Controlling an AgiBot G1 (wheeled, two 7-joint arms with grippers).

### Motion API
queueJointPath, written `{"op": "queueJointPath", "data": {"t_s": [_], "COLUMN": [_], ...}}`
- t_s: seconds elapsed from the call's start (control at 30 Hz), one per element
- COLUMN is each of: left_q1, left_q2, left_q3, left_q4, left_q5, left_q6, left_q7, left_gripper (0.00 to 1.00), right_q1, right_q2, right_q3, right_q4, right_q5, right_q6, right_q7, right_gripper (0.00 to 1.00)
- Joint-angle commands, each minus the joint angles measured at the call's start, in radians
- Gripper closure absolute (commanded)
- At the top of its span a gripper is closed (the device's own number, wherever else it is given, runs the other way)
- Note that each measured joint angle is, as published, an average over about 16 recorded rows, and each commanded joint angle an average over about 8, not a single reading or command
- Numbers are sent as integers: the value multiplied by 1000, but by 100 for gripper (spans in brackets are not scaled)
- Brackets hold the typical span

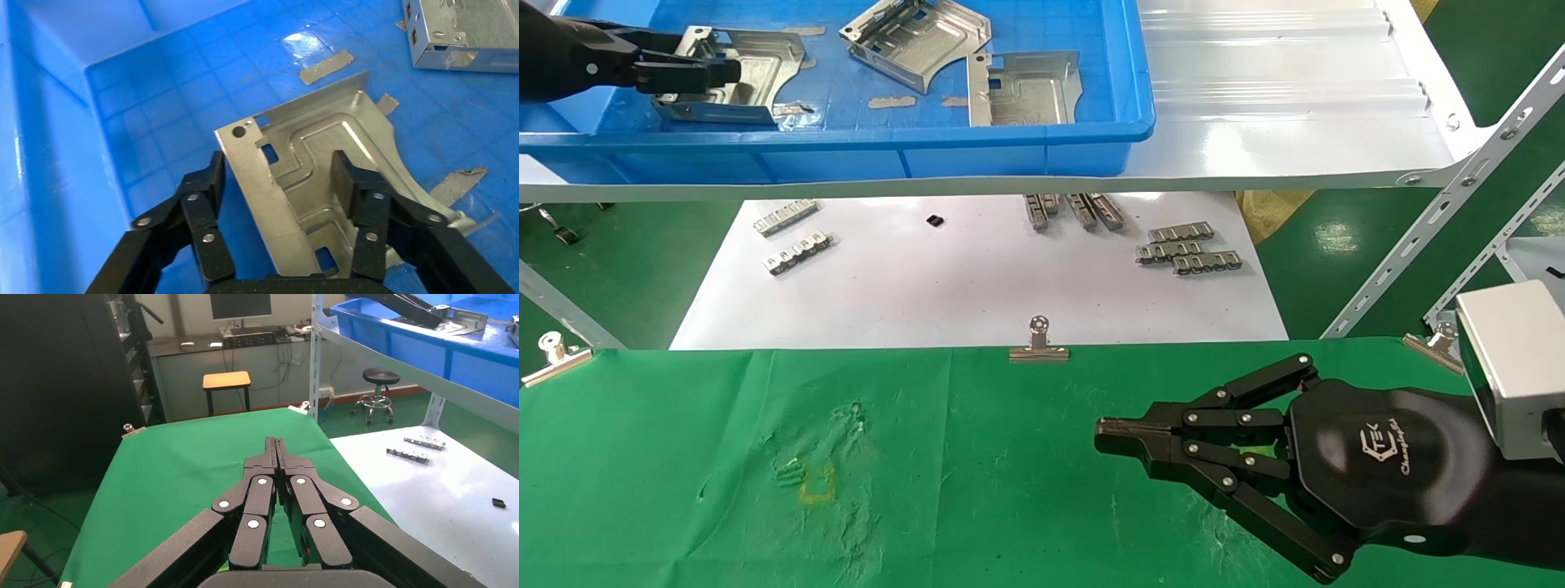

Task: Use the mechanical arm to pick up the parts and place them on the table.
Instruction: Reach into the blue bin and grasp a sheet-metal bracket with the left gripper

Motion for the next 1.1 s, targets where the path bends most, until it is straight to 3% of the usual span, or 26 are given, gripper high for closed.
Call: {"op": "queueJointPath", "data": {"t_s": [0.03, 0.33, 0.37, 0.57, 0.63, 0.87, 1.1], "left_q1": [1, 11, 12, 13, 14, 18, 18], "left_q2": [0, 2, 3, 6, 7, -10, -41], "left_q3": [-2, -13, -13, -13, -16, -75, -129], "left_q4": [0, 1, 1, 3, 3, -29, -91], "left_q5": [-3, -19, -19, -19, -22, -108, -194], "left_q6": [-2, -18, -19, -25, -25, 42, 259], "left_q7": [2, 8, 8, 7, 8, 43, 108], "left_gripper": [100, 100, 100, 100, 100, 100, 100], "right_q1": [0, 0, 0, 0, 0, 0, 0], "right_q2": [0, 0, 0, 0, 0, 0, 0], "right_q3": [0, 0, 0, 0, 0, -1, -1], "right_q4": [0, 0, 0, 0, 0, 0, 0], "right_q5": [0, 0, 0, 0, 0, 0, 0], "right_q6": [0, 0, 0, 0, 0, 0, 0], "right_q7": [0, 0, 0, 0, 0, 0, 0], "right_gripper": [100, 96, 90, 15, 0, 0, 0]}}
